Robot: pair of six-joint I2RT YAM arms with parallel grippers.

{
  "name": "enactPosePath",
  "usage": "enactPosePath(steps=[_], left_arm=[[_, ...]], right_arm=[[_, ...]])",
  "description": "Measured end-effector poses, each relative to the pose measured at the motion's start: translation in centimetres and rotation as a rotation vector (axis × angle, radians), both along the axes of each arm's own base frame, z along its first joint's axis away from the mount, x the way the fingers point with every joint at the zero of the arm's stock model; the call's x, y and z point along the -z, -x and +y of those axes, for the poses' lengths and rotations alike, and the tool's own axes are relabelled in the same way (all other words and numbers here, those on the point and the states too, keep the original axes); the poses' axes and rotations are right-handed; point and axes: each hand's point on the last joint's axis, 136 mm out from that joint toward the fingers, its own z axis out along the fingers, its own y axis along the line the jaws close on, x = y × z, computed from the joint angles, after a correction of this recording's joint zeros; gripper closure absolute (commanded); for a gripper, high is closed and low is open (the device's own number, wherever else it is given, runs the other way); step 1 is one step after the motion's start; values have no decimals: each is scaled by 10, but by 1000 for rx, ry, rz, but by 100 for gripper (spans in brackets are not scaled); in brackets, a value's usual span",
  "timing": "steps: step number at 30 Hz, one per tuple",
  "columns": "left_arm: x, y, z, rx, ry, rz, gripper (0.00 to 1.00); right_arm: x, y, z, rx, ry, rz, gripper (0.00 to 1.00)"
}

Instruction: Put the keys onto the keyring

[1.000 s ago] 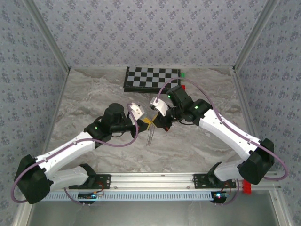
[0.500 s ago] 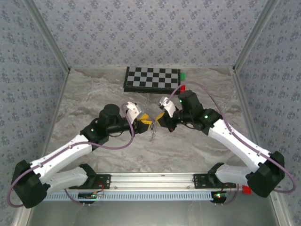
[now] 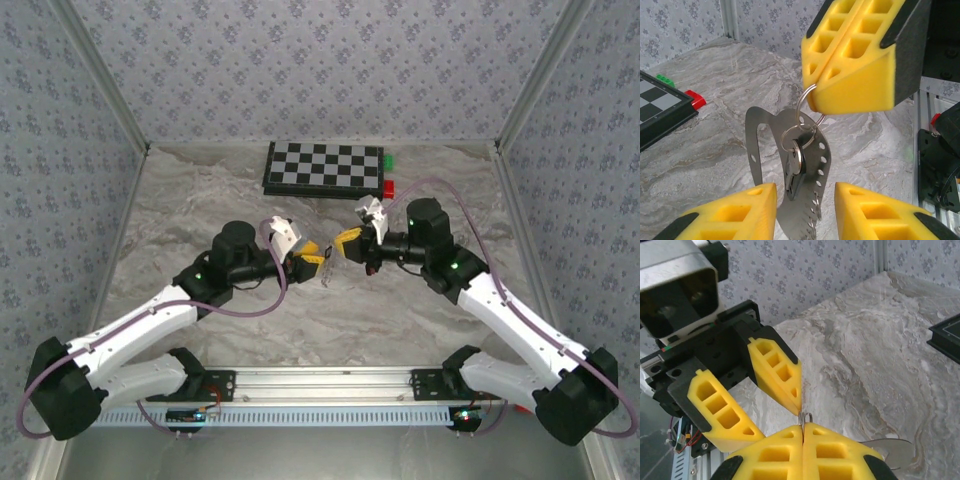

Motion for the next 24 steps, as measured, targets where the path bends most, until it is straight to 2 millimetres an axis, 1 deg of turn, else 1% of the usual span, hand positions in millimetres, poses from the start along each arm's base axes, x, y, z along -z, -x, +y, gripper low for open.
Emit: enactPosePath(steps=[6, 9, 11, 14, 17, 21, 24], left_arm=[[-7, 4, 2, 2, 40, -2, 65], [-17, 8, 9, -10, 85, -9, 65], [-27, 7, 16, -27, 128, -20, 63], [-42, 8, 25, -42, 203, -32, 62], [-51, 10, 26, -31, 248, -26, 61], [-53, 11, 22, -8, 274, -1, 61], [-52, 9, 18, 0, 287, 26, 61]], right_arm=[[6, 1, -1, 8, -78, -4, 100], [11, -1, -1, 15, -117, -2, 100], [12, -1, -1, 17, -137, -3, 100], [6, 0, 0, 12, -175, -17, 100], [-4, 1, 0, 0, -217, -44, 100], [-15, 2, 2, -14, -262, -77, 100], [-17, 2, 6, -28, -277, -86, 100]])
